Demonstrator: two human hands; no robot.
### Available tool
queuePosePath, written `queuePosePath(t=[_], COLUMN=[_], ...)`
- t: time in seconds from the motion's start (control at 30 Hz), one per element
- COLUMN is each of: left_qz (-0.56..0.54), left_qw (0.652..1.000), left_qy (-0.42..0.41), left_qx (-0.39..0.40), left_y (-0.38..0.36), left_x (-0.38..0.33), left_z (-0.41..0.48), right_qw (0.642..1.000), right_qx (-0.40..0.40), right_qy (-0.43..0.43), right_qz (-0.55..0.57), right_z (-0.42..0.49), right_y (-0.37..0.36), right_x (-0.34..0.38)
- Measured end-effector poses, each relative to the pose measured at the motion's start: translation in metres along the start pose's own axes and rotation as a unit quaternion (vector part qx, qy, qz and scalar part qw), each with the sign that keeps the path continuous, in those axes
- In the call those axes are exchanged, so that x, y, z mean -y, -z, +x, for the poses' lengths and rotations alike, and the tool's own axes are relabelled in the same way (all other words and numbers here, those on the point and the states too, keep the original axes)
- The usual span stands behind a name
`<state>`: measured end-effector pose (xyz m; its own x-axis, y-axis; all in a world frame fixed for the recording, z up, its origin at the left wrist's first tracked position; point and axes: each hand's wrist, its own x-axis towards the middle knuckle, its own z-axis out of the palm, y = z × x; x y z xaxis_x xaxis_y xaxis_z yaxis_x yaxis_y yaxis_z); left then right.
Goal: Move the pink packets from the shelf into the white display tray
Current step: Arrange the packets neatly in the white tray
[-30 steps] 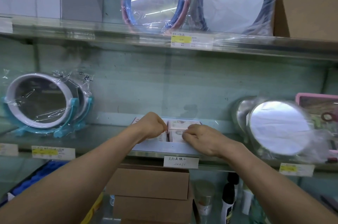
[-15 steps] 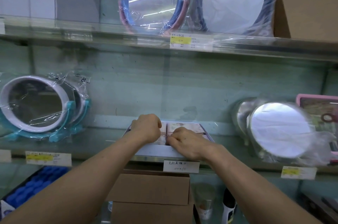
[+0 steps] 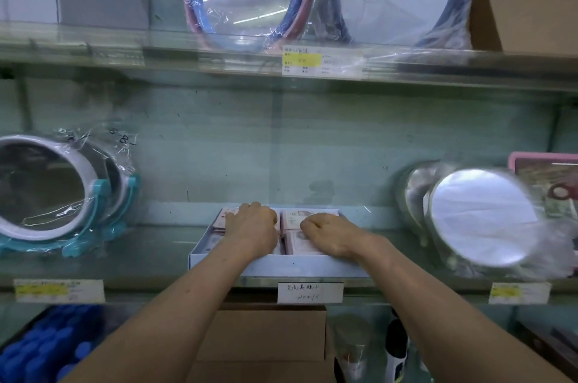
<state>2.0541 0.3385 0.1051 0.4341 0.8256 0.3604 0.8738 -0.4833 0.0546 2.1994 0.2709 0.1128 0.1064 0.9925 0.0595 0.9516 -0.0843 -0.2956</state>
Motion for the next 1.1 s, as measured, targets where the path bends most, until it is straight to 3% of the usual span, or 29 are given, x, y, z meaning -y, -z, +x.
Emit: queuePosePath(t=[0.17,0.37,0.5,0.6,0.77,0.97,1.1], left_qz=[-0.015,-0.052,-0.151,-0.196,-0.164,-0.113,-0.108], left_qw=[1.000,0.996,0.983,0.974,0.977,0.982,0.983], left_qy=[-0.002,-0.050,-0.097,-0.117,-0.137,-0.129,-0.108], left_qx=[-0.018,-0.061,-0.026,0.003,0.020,0.082,0.106], left_y=[-0.003,0.003,0.011,0.014,0.015,0.023,0.024], left_x=[0.001,0.000,0.000,0.000,-0.001,-0.002,-0.007], left_z=[0.003,0.001,-0.005,-0.010,-0.013,-0.017,-0.023], right_qw=[0.999,0.999,0.994,0.996,0.995,0.979,0.981], right_qx=[-0.020,-0.010,-0.041,-0.042,-0.053,-0.116,-0.114], right_qy=[-0.020,-0.030,-0.031,-0.040,-0.061,-0.068,-0.076], right_qz=[0.040,-0.037,-0.095,-0.075,-0.057,-0.152,-0.134], right_z=[0.001,-0.010,-0.026,-0.034,-0.036,-0.038,-0.052], right_y=[-0.001,0.013,0.020,0.022,0.019,0.007,0.003], right_x=[-0.007,0.008,0.016,0.018,0.020,0.031,0.032])
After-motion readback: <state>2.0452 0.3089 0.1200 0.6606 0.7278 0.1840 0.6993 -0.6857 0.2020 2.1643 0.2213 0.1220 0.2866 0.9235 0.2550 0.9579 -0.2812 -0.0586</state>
